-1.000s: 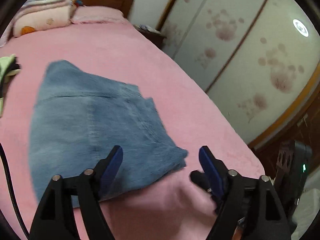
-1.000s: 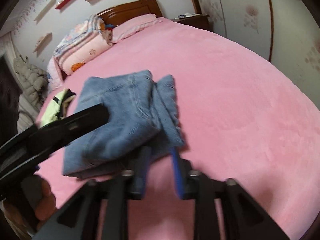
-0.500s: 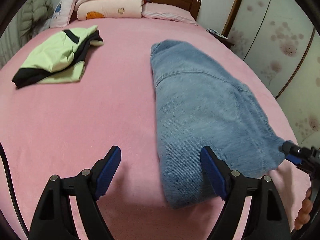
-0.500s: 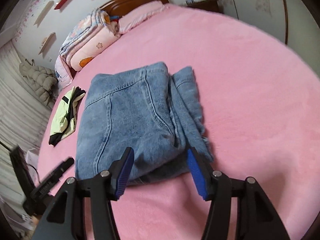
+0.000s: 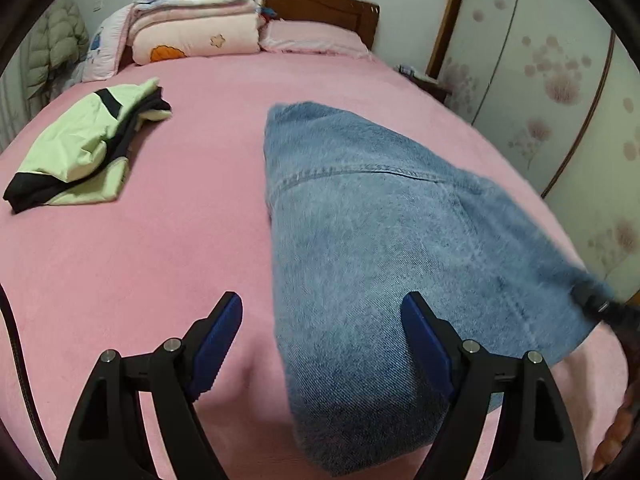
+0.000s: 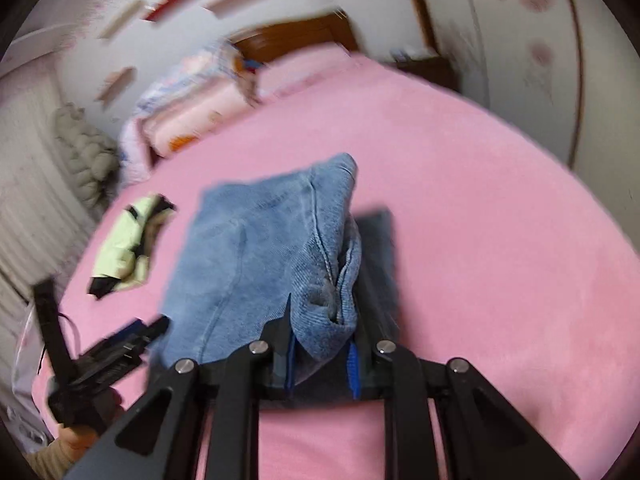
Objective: Fold large clothes
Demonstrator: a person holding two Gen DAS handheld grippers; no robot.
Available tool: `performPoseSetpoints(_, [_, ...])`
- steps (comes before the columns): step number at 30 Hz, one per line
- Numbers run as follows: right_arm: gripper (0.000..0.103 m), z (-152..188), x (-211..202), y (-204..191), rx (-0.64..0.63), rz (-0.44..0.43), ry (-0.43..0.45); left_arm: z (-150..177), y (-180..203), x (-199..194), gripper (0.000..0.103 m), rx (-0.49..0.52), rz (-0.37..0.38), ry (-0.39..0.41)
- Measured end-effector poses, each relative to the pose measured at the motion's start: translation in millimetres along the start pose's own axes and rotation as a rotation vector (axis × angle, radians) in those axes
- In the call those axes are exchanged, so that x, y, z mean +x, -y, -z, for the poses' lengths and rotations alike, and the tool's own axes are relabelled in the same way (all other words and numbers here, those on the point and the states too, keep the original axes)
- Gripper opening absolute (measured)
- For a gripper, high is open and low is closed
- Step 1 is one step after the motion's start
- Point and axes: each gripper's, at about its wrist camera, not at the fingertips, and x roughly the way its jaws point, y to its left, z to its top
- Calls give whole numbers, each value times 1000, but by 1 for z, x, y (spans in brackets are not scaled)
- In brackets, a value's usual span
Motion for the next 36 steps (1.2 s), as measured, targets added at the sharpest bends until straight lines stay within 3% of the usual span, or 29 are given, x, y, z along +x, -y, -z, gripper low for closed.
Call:
performPoseSetpoints(3, [20, 22, 24, 16, 31, 56, -55, 8, 7, 10, 81, 7, 3, -13])
performPoseSetpoints(5, [23, 30, 24, 12, 21, 82, -42, 10, 8, 9, 82, 18, -10, 0])
performPoseSetpoints(10, [41, 20, 11, -12, -78, 185, -37, -1, 5, 0, 81, 20, -8, -34])
performPoseSetpoints(13, [41, 10, -11, -22, -155, 239, 23, -15, 5, -13, 81, 45, -11, -30])
performPoseSetpoints(16, [42, -16, -30, -37, -210, 228, 105, -35, 2, -27, 81, 63, -5, 8])
performPoseSetpoints(19, [42, -45, -25, -57, -237, 168, 128, -63, -3, -28, 81, 61, -5, 46])
performPoseSetpoints(28, [41, -115, 67, -111, -237, -9, 51, -134, -4, 38, 79, 33, 35, 4])
performPoseSetpoints(33, [32, -129, 130, -111, -199, -45, -63, -150, 4, 92, 44, 26, 34, -68])
performPoseSetpoints(35, [21, -128, 153, -101, -189, -6, -125, -150, 5, 108, 44, 18, 21, -85])
performPoseSetpoints(36, [17, -127, 161, -96, -207, 56, -137, -150, 5, 112, 44, 18, 14, -84])
